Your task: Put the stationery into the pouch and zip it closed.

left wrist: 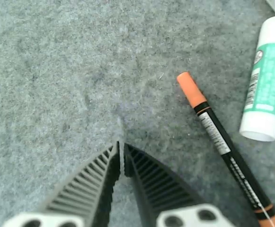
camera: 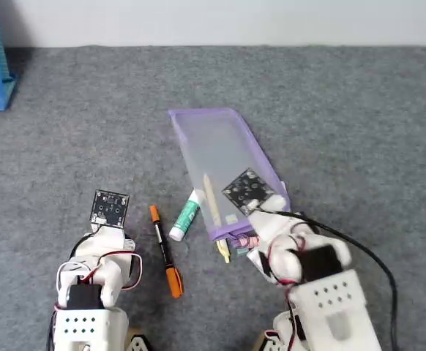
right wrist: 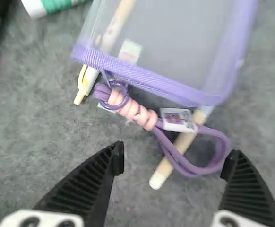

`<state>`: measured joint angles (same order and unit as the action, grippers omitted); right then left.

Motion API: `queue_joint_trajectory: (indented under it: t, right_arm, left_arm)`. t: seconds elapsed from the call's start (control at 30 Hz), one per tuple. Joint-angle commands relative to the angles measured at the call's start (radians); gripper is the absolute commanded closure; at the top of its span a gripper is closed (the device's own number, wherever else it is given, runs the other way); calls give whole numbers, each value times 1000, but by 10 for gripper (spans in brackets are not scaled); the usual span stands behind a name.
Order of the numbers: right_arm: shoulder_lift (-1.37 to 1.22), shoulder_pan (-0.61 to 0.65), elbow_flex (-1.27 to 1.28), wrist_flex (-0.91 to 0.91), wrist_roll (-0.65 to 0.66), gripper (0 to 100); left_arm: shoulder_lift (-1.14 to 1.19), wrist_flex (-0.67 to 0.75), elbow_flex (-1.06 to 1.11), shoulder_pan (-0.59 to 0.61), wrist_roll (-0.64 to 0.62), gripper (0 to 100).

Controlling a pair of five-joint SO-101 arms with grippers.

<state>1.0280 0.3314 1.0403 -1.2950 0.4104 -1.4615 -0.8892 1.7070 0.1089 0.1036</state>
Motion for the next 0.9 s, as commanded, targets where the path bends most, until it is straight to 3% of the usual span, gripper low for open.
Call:
queue_joint_trajectory:
  t: [0.0,0.33,0.77,0.87]
  right_arm:
    - [-105,21,0,108,8,664]
    - [-314,140,-2,174,0,664]
    - [-487,139,5,262,2,664]
    - [-535,139,5,302,2,716]
  left_arm:
    - [-9,20,-47,0,8,986]
    - [-9,20,-47,0,8,986]
    - [-9,20,-47,0,8,986]
    - [-9,20,-47,0,8,986]
